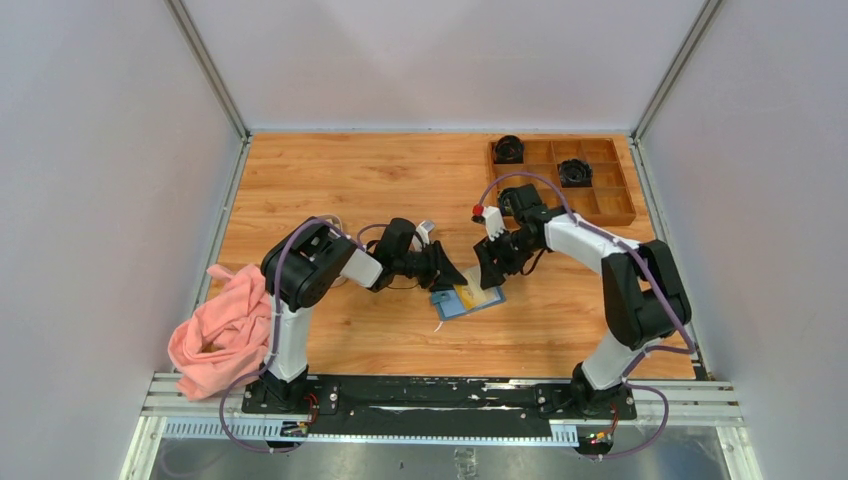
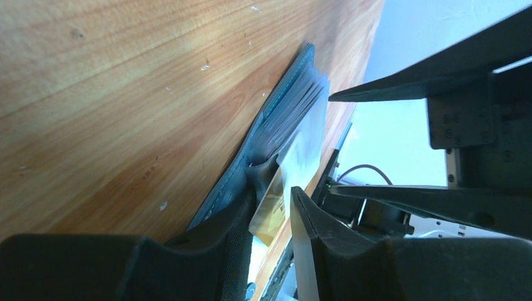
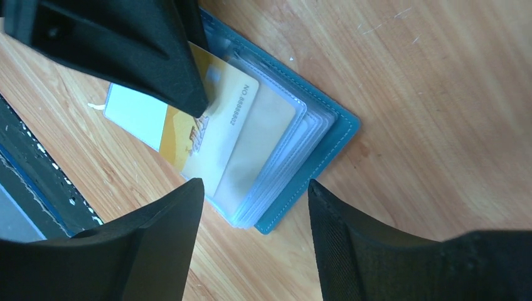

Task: Put the credit cards into the card holder
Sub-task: Insert the credit card into the card holder.

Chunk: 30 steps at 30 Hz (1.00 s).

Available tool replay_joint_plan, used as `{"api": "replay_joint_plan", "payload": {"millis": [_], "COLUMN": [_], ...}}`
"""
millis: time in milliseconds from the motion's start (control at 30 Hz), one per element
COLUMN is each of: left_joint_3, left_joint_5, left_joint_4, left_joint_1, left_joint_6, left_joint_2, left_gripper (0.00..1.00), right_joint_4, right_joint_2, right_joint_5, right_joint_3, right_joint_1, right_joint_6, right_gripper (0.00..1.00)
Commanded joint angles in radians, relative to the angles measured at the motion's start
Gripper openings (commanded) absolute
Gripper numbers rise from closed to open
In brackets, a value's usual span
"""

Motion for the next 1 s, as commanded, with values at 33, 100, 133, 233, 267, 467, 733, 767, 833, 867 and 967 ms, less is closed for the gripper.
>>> {"api": "replay_joint_plan", "payload": {"millis": [33,100,133,233,267,467,733,767,833,867,967], "left_joint_3": [-0.027,-0.027,-0.026,-0.022,-0.021,-0.021,-0.02,-0.02,-0.017,-0.016,-0.015], "left_joint_5": [-0.059,-0.059,-0.059,-0.058,-0.058,-0.058,-0.058,-0.058,-0.056,-0.054,-0.054], "left_joint_4": [-0.115,-0.115,-0.115,-0.115,-0.115,-0.115,-0.115,-0.115,-0.115,-0.115,-0.115], "left_joint_1": [-0.01,-0.01,-0.011,-0.009,-0.01,-0.009,-0.01,-0.009,-0.01,-0.011,-0.009], "left_joint_6": [0.053,0.056,0.057,0.059,0.061,0.066,0.068,0.069,0.069,0.07,0.071], "left_joint_2": [0.033,0.039,0.042,0.051,0.051,0.057,0.057,0.059,0.063,0.066,0.071], "left_gripper": [0.35,0.36,0.36,0.36,0.36,0.36,0.37,0.37,0.37,0.37,0.37], "right_joint_4": [-0.039,-0.037,-0.037,-0.035,-0.035,0.03,0.125,0.139,0.171,0.184,0.206], "right_joint_2": [-0.137,-0.184,-0.205,-0.253,-0.261,-0.222,-0.081,-0.084,-0.089,-0.09,-0.077], "right_joint_5": [0.052,0.042,0.023,-0.123,-0.178,-0.148,0.141,0.179,0.227,0.248,0.295], "right_joint_3": [0.016,0.007,0.003,-0.021,-0.03,-0.034,-0.022,-0.033,-0.055,-0.064,-0.075], "right_joint_1": [0.001,0.001,0.001,0.018,0.036,0.261,0.387,0.398,0.42,0.432,0.461], "right_joint_6": [-0.1,-0.136,-0.152,-0.217,-0.242,-0.246,-0.153,-0.152,-0.153,-0.153,-0.151], "right_gripper": [0.68,0.68,0.68,0.65,0.64,0.21,0.02,0.02,0.02,0.02,0.02]}}
